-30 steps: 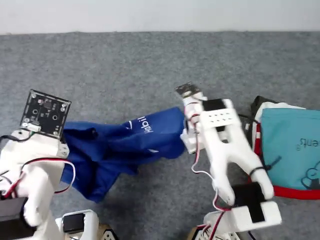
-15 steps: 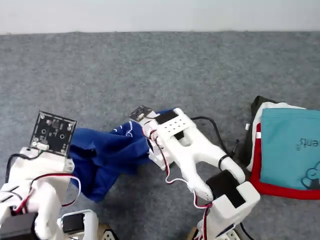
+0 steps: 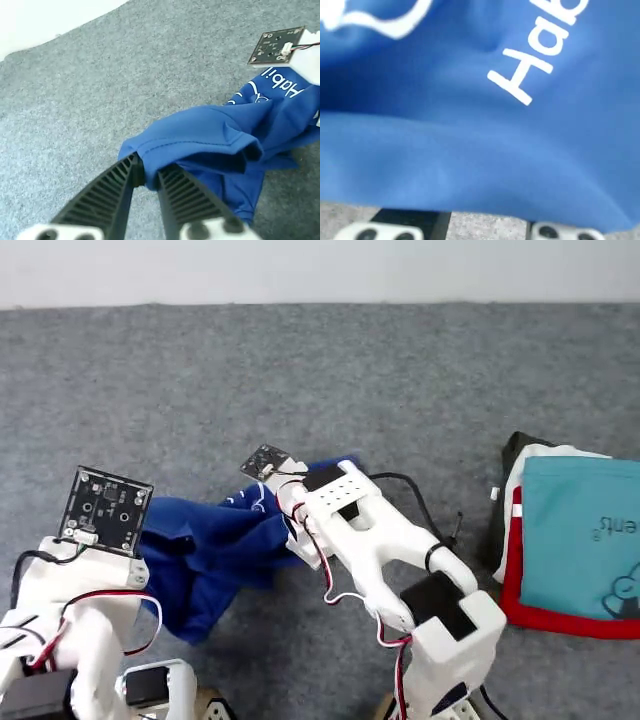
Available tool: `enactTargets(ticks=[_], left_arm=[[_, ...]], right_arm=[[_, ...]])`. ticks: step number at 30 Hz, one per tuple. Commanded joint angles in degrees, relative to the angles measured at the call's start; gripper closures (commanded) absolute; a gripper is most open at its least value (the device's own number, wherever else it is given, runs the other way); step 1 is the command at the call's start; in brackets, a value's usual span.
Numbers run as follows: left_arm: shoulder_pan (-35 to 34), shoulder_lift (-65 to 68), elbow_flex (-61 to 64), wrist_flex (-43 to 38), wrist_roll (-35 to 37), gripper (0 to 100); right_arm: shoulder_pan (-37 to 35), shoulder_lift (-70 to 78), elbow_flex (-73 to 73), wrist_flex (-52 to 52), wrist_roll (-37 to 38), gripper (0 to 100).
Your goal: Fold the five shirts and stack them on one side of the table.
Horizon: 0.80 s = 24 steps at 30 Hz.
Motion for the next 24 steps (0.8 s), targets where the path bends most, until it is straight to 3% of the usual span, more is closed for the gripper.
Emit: enactTargets(ticks=[1, 8, 13, 24], left_arm=[[-0.3, -0.3, -0.1, -1.1, -0.3, 99], [-0.3, -0.4, -0.1, -0.9, -0.3, 99], [-0.3, -0.4, -0.1, -0.8, -0.3, 99], [-0.3, -0.4, -0.1, -1.1, -0.3, 99]], right_arm=[[-0.5, 5.5, -1.8, -0.6, 0.6, 81.5], [-0.4, 5.8, -10.9, 8.7, 0.7, 82.7], [0.9, 5.8, -18.5, 19.0, 0.7, 99.5], [8.7, 5.8, -36.7, 38.1, 1.1, 99.0]])
